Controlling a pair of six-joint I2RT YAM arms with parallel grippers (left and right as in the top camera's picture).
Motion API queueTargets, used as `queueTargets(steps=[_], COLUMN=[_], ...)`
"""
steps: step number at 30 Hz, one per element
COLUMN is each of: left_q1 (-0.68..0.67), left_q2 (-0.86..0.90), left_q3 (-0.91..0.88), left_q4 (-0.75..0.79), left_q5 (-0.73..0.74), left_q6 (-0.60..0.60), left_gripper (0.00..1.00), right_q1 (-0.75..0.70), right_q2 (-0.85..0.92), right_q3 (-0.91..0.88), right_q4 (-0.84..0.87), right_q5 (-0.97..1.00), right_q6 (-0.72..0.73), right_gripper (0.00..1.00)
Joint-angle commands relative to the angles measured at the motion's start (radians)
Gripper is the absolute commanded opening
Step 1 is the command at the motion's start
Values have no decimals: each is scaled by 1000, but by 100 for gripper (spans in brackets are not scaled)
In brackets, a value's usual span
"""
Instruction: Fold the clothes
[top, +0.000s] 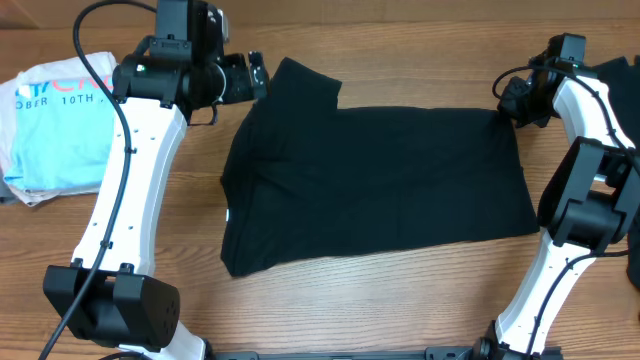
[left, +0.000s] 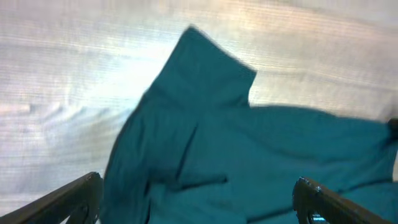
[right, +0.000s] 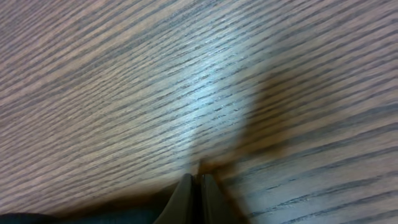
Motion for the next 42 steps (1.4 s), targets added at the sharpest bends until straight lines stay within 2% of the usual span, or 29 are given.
queueTargets(steps=[1,4,9,13,20,25,30,34,39,42], left_q1=[-6,-8,-18,-21,-31,-72,-106,-126,-139,-137], left_q2=[-2,6,74,220,539,698,768,797,829,836], left_q3=[13,13,13,51,290,373,378,378,378,378], left_q4=[35,102,192,255,293,367,435,455,488,515], left_q5=[1,0,-19,-17,6,0,-71,-159,-262,-280], left_q6=[7,47,51,51,72,111,111,153,184,186], left_gripper=[100,100,93,90,88,80,77,69,75,73], right_q1=[-7,-7,-6,-6,-6,-6,-6,-5,-5,-5], right_q2=[8,8,8,8,9,9,9,9,9,9], right_q3=[26,26,25,25,20,20,20,20,20,20], right_q4=[7,7,5,4,8,9,14,12,11,12], right_q5=[-2,-2,-2,-2,-2,-2,-2,-2,-2,-2], right_q6=[0,0,0,0,0,0,0,0,0,0], right_gripper=[4,4,4,4,4,4,4,4,4,4])
